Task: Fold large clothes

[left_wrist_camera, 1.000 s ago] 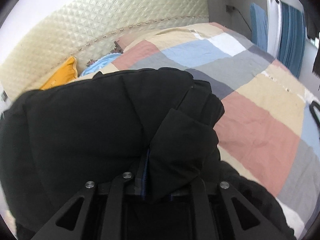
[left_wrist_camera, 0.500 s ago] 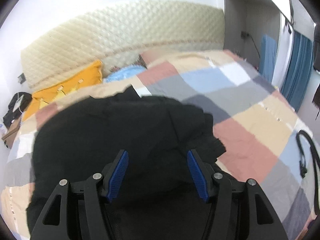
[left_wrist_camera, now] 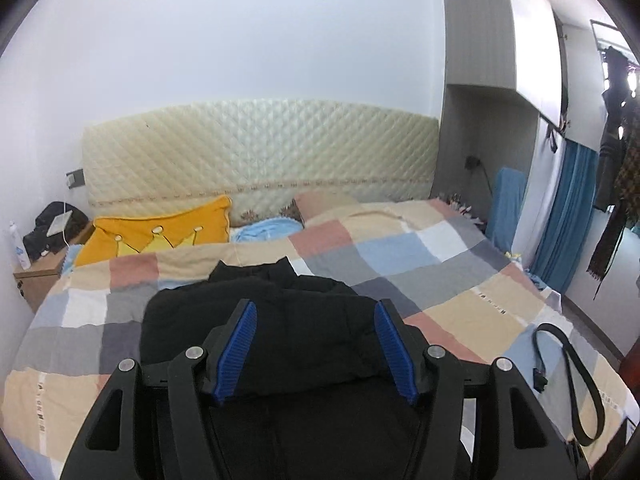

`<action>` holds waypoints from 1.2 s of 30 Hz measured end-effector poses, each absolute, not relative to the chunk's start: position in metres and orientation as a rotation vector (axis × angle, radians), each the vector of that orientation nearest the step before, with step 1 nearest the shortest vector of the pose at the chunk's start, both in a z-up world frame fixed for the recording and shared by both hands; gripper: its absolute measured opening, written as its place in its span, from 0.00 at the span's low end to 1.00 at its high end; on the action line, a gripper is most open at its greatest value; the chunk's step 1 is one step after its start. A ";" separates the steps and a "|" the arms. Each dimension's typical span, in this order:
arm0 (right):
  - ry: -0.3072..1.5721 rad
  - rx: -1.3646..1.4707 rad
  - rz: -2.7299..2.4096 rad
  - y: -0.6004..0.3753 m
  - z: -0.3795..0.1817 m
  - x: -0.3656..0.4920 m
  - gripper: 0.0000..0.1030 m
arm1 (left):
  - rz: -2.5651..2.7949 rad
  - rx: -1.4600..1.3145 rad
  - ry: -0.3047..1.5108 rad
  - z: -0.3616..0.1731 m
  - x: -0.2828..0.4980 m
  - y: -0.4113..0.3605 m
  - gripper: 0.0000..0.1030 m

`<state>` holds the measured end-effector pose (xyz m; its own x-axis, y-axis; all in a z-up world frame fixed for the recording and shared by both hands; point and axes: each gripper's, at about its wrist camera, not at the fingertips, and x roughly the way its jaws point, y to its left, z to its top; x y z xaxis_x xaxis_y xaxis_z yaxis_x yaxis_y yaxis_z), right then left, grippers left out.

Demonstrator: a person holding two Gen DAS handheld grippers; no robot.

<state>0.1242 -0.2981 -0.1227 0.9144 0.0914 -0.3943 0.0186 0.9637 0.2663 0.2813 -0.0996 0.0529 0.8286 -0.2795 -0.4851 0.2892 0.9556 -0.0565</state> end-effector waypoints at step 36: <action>0.415 0.025 0.130 -0.224 -0.112 0.074 1.00 | -0.233 0.024 0.510 -0.071 0.123 -0.005 0.59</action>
<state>0.0741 -0.2237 -0.1116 0.9069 0.1309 -0.4006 -0.1205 0.9914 0.0510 0.1231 -0.0054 -0.0711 0.8471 -0.2151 -0.4860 0.2270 0.9733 -0.0350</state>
